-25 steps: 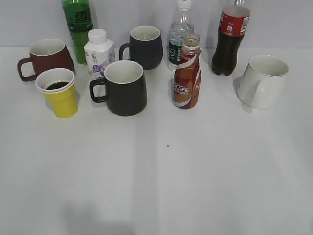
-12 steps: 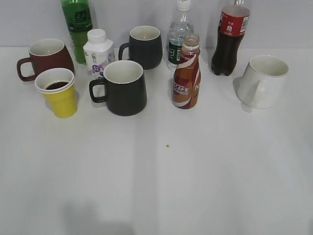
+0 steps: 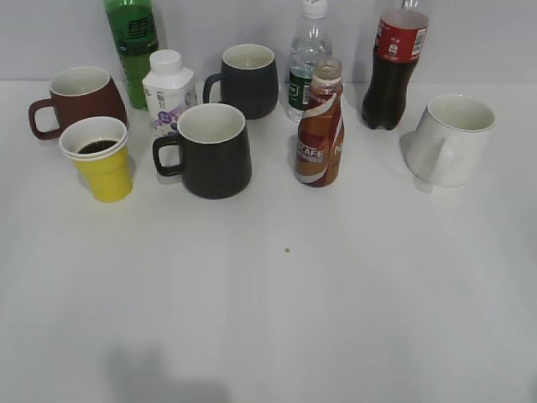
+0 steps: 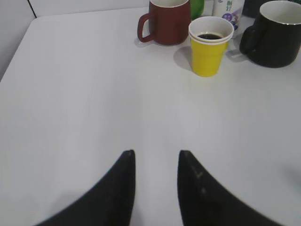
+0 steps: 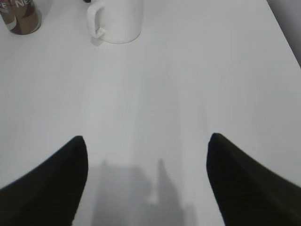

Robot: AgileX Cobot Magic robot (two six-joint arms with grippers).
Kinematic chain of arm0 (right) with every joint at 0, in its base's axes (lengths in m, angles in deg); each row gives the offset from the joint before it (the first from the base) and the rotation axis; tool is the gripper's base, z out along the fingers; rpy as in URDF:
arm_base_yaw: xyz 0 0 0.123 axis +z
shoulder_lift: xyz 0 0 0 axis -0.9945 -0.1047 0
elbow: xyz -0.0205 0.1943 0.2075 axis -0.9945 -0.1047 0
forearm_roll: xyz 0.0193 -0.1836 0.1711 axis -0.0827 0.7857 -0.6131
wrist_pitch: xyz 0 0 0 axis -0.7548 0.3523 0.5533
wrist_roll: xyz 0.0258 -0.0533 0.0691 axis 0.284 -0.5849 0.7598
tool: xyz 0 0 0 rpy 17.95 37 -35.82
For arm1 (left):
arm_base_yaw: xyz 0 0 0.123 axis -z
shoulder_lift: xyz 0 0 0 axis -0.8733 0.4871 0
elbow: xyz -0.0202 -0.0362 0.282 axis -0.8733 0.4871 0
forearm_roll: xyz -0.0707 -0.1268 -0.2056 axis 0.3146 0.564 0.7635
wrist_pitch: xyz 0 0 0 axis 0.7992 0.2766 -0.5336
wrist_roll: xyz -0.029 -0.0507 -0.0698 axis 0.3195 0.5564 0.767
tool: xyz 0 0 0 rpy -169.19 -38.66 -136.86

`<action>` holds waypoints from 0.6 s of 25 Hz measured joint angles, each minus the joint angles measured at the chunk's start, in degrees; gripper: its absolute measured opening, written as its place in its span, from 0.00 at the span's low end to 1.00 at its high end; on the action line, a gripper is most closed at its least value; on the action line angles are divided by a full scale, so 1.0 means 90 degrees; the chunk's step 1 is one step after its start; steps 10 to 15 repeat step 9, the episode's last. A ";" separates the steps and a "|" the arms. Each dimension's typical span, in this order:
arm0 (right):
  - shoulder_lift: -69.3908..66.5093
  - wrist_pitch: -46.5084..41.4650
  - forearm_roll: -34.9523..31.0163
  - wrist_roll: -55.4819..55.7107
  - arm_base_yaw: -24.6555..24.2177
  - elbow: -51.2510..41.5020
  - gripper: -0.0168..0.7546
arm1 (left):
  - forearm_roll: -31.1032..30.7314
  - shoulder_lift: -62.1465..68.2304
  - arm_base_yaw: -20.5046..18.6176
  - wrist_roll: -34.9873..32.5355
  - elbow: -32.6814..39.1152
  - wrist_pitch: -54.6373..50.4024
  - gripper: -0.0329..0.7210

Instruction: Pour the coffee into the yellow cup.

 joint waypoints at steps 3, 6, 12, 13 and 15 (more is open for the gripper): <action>0.0000 0.0000 0.0000 0.0000 0.0000 0.0000 0.79 | 0.0000 0.0000 0.0000 0.0000 0.0000 0.0000 0.36; 0.0000 0.0000 0.0000 0.0000 0.0000 0.0000 0.79 | 0.0000 0.0000 0.0000 0.0000 0.0000 0.0000 0.36; 0.0000 0.0000 -0.0005 0.0000 0.0000 0.0000 0.79 | 0.0000 0.0000 0.0000 0.0000 0.0000 0.0000 0.36; 0.0000 0.0000 -0.0005 0.0000 0.0000 0.0000 0.79 | 0.0000 0.0000 0.0000 0.0000 0.0000 0.0000 0.36; 0.0000 0.0000 -0.0005 0.0000 0.0000 0.0000 0.79 | 0.0000 0.0000 0.0000 0.0000 0.0000 0.0000 0.36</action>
